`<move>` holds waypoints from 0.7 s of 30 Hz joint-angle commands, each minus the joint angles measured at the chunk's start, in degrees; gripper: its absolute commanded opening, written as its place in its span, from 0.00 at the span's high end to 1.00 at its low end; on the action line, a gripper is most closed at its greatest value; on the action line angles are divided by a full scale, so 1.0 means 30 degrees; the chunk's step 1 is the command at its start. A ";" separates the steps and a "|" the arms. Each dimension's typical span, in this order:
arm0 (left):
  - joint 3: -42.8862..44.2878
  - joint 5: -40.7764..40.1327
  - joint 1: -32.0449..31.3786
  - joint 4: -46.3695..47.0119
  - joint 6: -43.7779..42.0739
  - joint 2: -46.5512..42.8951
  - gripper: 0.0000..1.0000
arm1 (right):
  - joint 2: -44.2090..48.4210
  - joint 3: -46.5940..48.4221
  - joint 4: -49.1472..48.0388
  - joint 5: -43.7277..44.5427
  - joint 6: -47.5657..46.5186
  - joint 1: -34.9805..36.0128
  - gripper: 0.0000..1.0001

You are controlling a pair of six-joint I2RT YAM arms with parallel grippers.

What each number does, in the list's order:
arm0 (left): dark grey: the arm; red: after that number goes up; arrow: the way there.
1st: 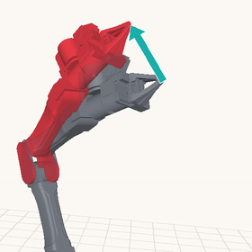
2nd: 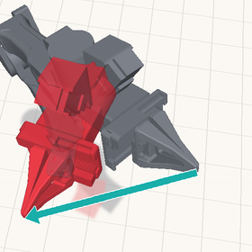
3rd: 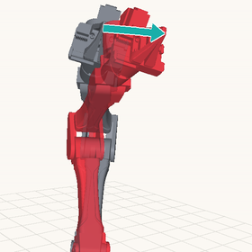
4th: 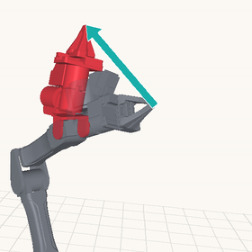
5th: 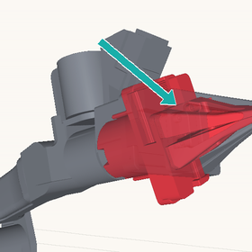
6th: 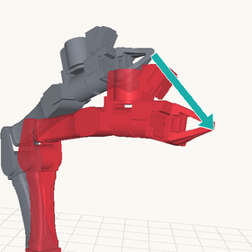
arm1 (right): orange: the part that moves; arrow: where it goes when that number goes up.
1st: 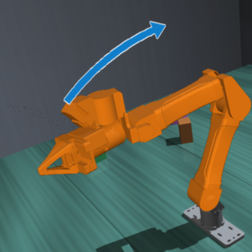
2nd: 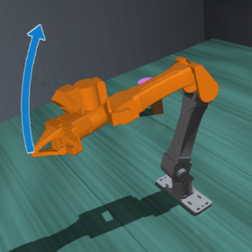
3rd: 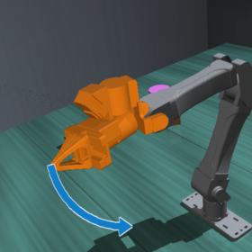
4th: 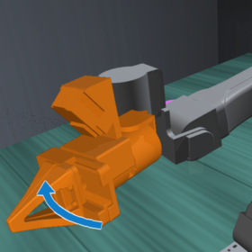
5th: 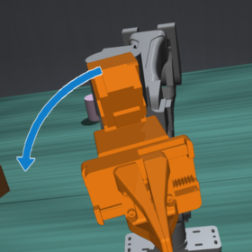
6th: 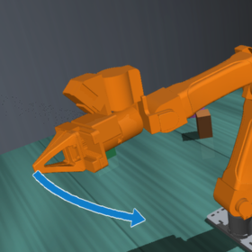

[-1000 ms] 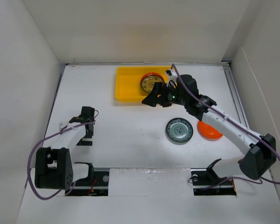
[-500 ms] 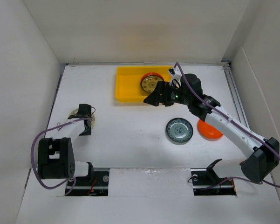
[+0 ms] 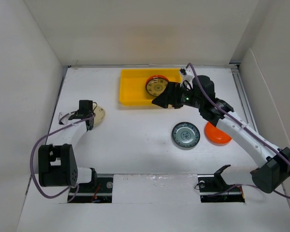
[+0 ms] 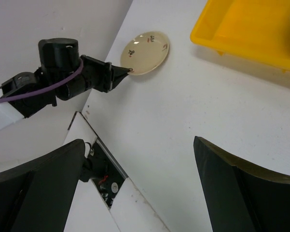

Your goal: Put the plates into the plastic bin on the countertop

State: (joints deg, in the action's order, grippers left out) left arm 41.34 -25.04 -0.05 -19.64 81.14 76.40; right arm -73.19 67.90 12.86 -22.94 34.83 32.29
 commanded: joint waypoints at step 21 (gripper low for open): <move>0.5695 0.9595 -0.0361 0.8856 -1.0257 -0.0602 1.00 | 0.0138 -0.0104 -0.0245 0.1260 -0.0067 -0.2616 0.00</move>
State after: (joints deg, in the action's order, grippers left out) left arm 52.16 -9.58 -0.62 -5.08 56.07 71.35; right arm -72.88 67.59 13.32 -20.27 34.79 26.55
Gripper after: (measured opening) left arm 0.028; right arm 0.999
